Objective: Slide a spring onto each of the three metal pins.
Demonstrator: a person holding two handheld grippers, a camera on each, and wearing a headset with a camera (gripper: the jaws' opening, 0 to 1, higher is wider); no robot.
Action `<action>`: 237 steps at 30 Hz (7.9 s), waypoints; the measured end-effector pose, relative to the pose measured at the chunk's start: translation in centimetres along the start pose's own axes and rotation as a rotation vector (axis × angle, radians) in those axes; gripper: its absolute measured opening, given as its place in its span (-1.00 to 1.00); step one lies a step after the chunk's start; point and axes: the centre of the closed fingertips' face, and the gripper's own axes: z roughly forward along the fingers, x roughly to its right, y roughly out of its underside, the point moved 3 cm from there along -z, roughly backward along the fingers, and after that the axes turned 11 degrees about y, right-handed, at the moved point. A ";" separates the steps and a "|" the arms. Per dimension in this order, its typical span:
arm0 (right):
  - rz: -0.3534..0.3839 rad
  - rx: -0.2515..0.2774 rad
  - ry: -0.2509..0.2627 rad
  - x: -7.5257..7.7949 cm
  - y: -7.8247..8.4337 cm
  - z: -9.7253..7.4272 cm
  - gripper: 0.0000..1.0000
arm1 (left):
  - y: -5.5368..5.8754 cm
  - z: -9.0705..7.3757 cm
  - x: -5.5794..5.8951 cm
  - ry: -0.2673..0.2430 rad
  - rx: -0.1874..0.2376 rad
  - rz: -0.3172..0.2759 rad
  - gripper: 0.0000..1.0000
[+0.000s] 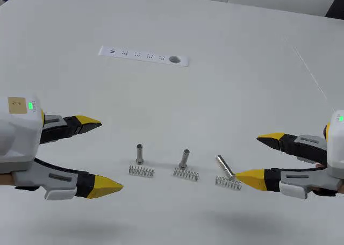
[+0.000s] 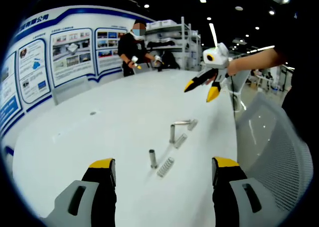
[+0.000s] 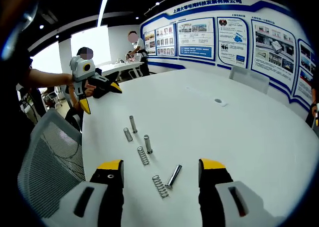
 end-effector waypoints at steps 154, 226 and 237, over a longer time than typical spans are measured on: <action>-0.045 0.071 0.133 1.6 2.6 2.4 -0.48 | -1.7 0.2 0.4 -0.036 0.018 0.009 0.47; -0.375 -0.009 -0.248 -8.3 -3.9 0.6 -0.80 | -5.0 7.7 5.6 0.215 -0.002 0.164 0.20; -0.462 -0.022 -0.308 -10.9 -4.0 0.6 -0.80 | -5.4 8.6 6.9 0.254 -0.017 0.247 -0.31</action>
